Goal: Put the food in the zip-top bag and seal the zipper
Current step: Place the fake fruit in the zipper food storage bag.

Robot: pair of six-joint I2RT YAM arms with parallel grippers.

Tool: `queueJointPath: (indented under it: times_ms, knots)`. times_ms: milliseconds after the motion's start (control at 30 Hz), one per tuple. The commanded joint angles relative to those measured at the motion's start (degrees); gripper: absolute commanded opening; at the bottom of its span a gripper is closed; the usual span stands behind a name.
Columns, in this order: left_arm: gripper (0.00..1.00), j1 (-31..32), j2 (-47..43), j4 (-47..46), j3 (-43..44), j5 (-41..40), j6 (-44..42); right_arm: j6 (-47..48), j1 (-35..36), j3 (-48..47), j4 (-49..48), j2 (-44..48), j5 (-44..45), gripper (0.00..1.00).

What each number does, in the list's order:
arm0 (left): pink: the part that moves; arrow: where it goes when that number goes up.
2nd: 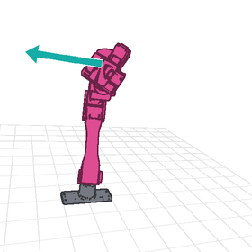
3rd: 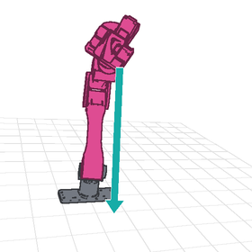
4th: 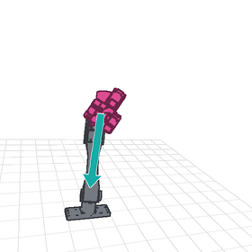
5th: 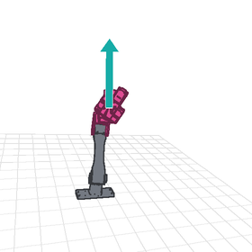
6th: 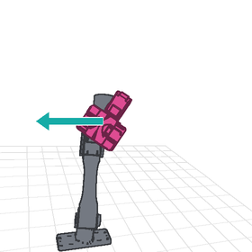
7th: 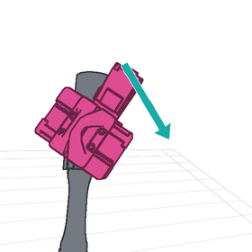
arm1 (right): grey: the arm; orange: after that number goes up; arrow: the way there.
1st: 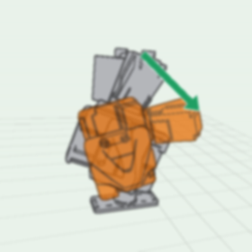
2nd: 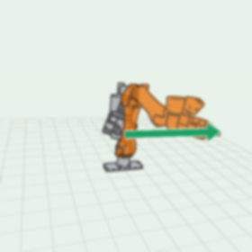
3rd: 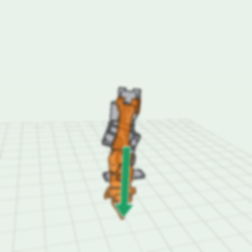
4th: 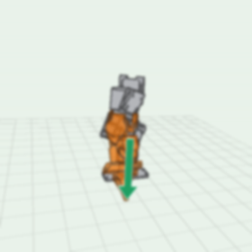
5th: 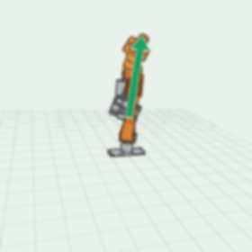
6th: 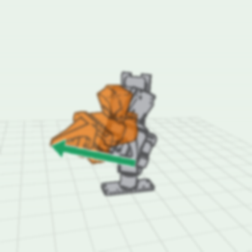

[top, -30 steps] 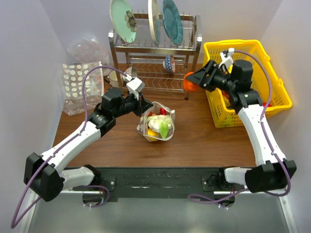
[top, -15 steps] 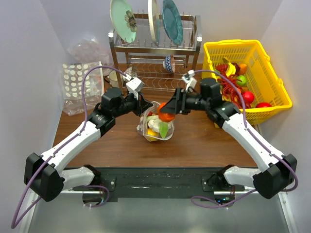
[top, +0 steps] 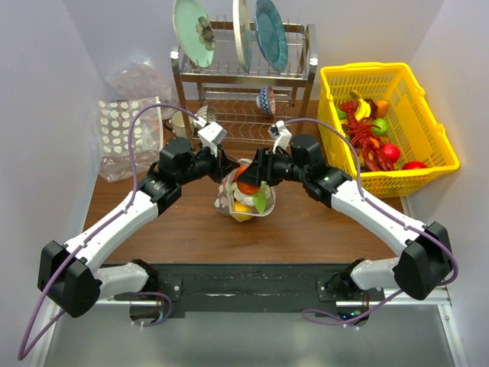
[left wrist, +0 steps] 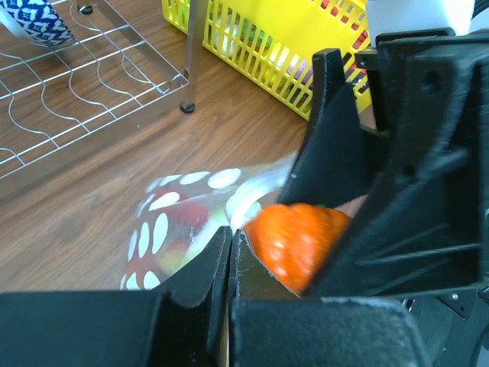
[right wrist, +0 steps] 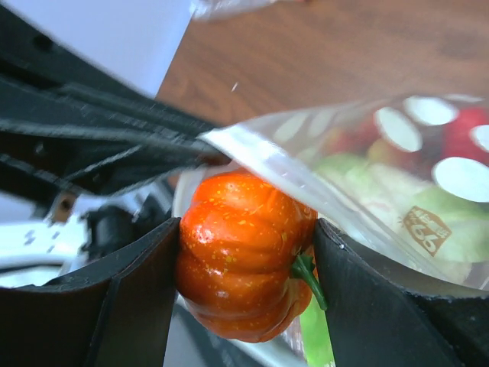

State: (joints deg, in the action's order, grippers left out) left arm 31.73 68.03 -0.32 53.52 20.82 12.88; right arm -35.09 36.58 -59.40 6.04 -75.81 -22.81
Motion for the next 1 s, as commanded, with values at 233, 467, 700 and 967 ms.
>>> queueJointPath:
  times_ms: [233, 467, 700, 967]
  knots:
    - [0.00, -0.5, 0.4, -2.1, 1.6, 0.0, 0.6, 4.1, 1.9, 0.2, -12.0, -1.9, 10.3, 0.97]
    - [0.00, -0.5, 0.9, -1.7, 1.8, -0.3, 0.6, 6.0, 1.8, -2.4, -1.9, 4.4, 12.7, 0.94]
    - [0.00, -0.6, 1.6, -0.9, 2.2, -1.2, 0.7, 9.3, 1.9, -5.3, 12.1, 10.7, 17.6, 0.91]
    - [0.00, -0.9, 1.7, -0.6, 2.4, -1.7, 0.7, 10.2, 1.9, -1.6, 20.7, 14.1, 23.7, 0.71]
